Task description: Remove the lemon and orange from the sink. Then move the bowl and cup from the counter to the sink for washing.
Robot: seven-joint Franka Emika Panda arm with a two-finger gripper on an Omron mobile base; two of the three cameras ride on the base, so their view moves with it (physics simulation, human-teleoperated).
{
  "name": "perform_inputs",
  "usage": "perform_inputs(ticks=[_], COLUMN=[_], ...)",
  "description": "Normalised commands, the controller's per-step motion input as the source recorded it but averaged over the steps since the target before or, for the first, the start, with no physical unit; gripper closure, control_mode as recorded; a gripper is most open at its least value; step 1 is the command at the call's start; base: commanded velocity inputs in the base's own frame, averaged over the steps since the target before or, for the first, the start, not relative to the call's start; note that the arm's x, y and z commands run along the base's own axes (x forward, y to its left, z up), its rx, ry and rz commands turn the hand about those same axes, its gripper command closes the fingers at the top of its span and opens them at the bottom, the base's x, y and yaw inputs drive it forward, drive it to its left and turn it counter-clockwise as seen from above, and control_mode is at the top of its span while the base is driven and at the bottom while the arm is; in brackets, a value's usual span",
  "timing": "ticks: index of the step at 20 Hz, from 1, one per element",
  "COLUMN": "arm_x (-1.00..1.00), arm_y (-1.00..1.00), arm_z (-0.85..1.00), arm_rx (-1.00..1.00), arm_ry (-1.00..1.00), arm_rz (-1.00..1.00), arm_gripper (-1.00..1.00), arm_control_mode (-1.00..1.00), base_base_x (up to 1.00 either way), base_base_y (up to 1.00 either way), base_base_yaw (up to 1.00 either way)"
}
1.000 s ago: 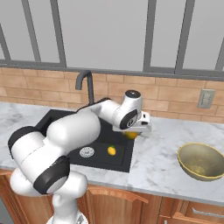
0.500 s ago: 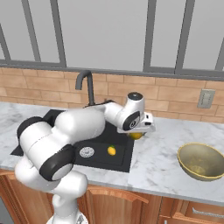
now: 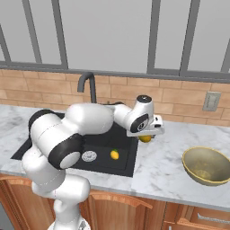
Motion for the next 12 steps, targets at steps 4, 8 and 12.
perform_inputs(ticks=[4, 8, 12], arm_x=[0.21, 0.20, 0.23], arm_y=[-0.24, -0.27, -0.25], arm_z=[-0.07, -0.10, -0.08], arm_rx=[-0.04, -0.04, -0.05], arm_ry=[0.00, 0.00, 0.00], arm_rz=[0.03, 0.03, 0.03], arm_gripper=[1.00, 1.00, 1.00], arm_control_mode=[-1.00, -1.00, -1.00], base_base_x=[0.00, 0.00, 0.00], base_base_y=[0.00, 0.00, 0.00], base_base_yaw=[0.00, 0.00, 0.00])
